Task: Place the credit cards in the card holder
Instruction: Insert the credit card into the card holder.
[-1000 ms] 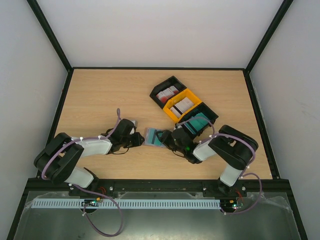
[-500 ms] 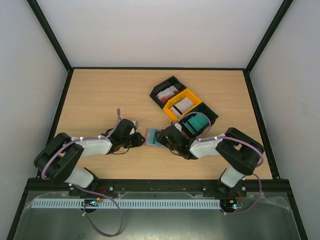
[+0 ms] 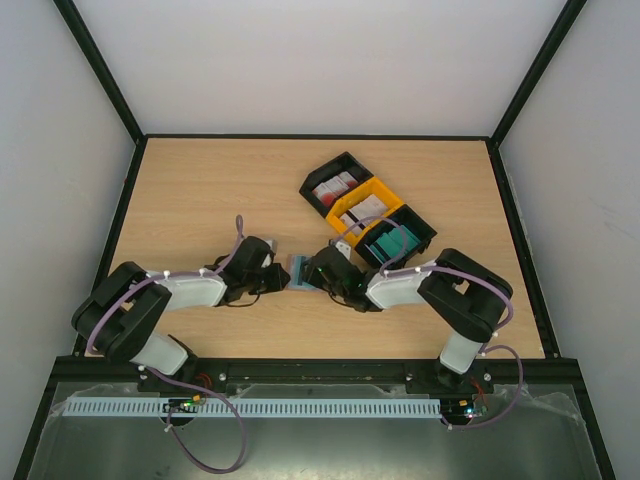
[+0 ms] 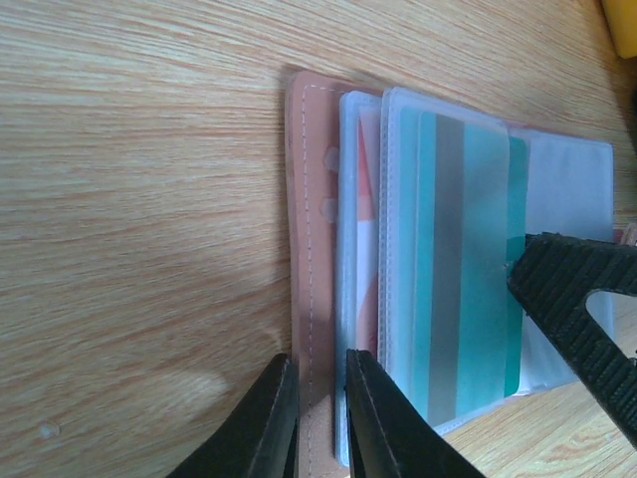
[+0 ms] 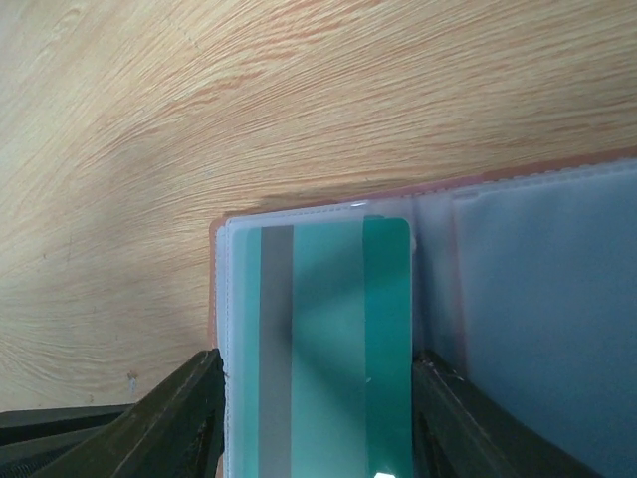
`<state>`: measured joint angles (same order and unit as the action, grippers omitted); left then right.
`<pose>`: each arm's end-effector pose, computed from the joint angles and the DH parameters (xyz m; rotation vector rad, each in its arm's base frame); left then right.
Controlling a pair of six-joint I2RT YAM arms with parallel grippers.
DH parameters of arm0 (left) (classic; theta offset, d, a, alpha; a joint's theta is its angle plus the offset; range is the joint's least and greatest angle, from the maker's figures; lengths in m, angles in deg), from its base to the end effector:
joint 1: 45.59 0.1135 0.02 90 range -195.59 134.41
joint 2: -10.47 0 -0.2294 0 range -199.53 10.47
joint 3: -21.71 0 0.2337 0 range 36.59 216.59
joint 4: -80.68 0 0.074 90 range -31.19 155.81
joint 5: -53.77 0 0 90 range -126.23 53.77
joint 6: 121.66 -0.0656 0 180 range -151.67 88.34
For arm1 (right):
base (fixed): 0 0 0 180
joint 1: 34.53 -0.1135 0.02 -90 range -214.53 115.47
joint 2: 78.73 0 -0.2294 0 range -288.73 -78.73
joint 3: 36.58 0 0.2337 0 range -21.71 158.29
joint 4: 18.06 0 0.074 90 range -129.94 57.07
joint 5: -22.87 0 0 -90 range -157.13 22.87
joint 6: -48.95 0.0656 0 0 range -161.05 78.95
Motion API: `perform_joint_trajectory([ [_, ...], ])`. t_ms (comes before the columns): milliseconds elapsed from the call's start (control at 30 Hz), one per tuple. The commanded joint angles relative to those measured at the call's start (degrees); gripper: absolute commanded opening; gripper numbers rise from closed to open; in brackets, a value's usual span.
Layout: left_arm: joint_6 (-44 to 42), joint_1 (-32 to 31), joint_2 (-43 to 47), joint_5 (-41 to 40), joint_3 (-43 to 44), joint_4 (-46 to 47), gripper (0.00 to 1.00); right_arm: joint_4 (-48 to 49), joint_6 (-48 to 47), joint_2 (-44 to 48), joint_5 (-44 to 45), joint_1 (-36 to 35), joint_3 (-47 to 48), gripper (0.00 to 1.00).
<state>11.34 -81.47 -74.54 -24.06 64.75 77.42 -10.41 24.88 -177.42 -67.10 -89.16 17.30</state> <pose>0.2115 -0.1701 0.0877 -0.0462 2.5313 -0.8700 0.1920 0.2705 0.0912 0.2441 2.4638 1.0680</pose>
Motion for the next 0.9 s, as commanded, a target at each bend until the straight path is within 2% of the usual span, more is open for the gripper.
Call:
perform_joint_trajectory([
  [0,-0.66,-0.72,-1.57,-1.01,0.11,-2.03,0.17,-6.91,-5.56,-0.14,0.91,-0.95,3.38,0.51],
  [133,-1.11,-0.96,-2.03,-0.89,0.57,-2.03,0.17,-14.42,-10.5,-2.06,1.79,-0.85,8.03,0.52],
  [400,-2.47,-1.04,-4.76,-0.58,1.79,-2.53,0.17,-11.67,-11.94,-6.28,-4.25,-0.97,8.91,0.51],
  [633,-1.56,-1.04,-0.11,-2.3,1.32,-4.38,0.19,-19.83,-15.28,4.88,8.16,-0.47,8.47,0.55],
  [733,-0.81,-1.04,3.18,-4.24,1.21,-5.97,0.24,-24.34,-17.9,9.04,11.94,-0.06,8.46,0.57],
  [867,0.86,-0.98,7.7,-7.36,0.5,-7.91,0.35,-29.23,-19.79,13.79,16.06,0.46,6.55,0.6],
])
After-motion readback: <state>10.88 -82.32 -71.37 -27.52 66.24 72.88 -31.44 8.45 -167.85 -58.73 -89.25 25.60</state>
